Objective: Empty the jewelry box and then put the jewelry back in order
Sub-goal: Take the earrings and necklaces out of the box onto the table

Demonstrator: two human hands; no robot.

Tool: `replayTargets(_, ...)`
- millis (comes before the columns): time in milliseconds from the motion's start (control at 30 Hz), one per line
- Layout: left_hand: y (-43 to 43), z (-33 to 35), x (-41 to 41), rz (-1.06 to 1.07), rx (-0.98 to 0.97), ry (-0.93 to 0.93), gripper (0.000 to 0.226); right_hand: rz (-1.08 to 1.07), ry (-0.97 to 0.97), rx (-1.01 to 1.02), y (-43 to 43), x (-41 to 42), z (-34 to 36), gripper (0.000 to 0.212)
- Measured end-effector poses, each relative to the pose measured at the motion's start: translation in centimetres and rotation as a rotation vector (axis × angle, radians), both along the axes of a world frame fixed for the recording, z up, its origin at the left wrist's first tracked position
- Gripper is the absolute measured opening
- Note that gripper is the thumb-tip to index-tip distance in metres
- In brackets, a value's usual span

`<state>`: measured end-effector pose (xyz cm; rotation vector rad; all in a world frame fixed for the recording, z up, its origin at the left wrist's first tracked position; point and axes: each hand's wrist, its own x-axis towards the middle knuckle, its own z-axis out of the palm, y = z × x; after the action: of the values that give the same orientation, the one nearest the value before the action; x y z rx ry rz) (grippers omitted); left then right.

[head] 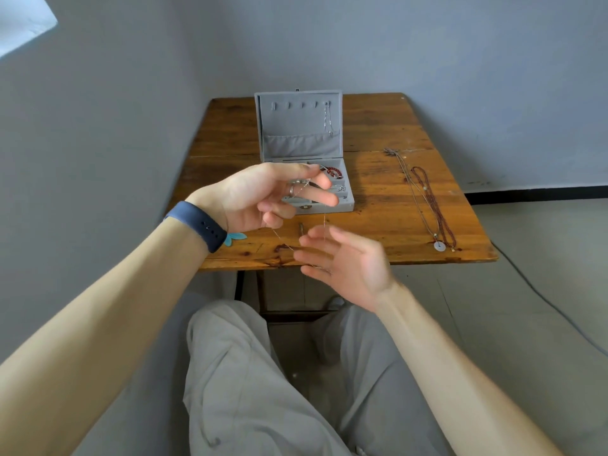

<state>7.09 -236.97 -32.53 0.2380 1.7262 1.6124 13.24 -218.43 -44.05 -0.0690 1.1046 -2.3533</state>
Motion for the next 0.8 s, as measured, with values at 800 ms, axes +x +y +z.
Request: replayTargets(800,1.8,-0.8,-2.0,0.024,0.034,-0.004,0.023,-0.044,0.072,0.012,2.6,1.4,-2.6,0.031)
